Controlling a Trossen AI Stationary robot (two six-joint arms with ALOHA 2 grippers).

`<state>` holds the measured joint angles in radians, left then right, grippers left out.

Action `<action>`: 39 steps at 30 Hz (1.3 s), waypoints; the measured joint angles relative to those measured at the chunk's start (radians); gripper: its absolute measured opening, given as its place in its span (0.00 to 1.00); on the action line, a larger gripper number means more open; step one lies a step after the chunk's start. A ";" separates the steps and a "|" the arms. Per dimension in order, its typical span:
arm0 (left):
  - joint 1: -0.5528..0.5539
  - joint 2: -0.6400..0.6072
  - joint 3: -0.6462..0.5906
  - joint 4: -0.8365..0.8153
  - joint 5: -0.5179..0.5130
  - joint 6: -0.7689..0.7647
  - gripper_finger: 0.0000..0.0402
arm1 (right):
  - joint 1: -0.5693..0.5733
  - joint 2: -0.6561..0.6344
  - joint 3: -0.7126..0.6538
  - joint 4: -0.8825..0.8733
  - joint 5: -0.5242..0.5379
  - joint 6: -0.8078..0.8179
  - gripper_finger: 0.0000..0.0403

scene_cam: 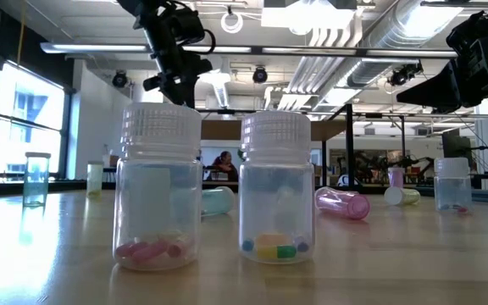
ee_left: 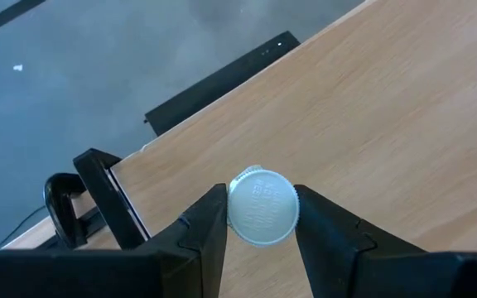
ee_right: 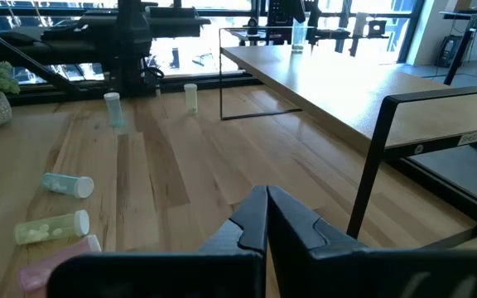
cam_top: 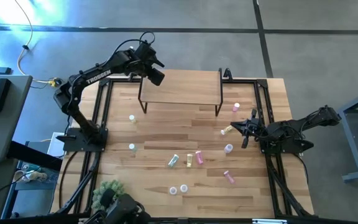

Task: Pick and place medicine bottles onto shelf by color
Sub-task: Put the top left blue pill bottle on the shelf, then put the top white transparent pill bottle on the shelf

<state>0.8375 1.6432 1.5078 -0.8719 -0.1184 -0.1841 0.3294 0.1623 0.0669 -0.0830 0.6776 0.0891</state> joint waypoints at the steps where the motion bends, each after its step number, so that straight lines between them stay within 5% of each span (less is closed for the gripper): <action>1: 0.000 0.000 0.000 0.000 -0.001 0.000 0.29 | 0.000 0.000 0.000 0.000 0.000 0.000 0.00; 11: 0.000 0.000 0.000 0.000 -0.011 0.002 0.30 | 0.000 0.000 0.000 0.000 0.000 0.000 0.00; 28: 0.000 -0.006 0.004 -0.001 -0.034 0.004 0.51 | 0.000 0.000 0.000 0.000 0.000 0.000 0.00; 39: -0.001 -0.008 0.188 -0.035 0.045 0.103 0.50 | 0.000 0.000 0.000 0.000 0.000 0.000 0.00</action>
<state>0.8368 1.6355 1.6953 -0.9068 -0.0731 -0.0812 0.3293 0.1623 0.0669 -0.0832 0.6773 0.0888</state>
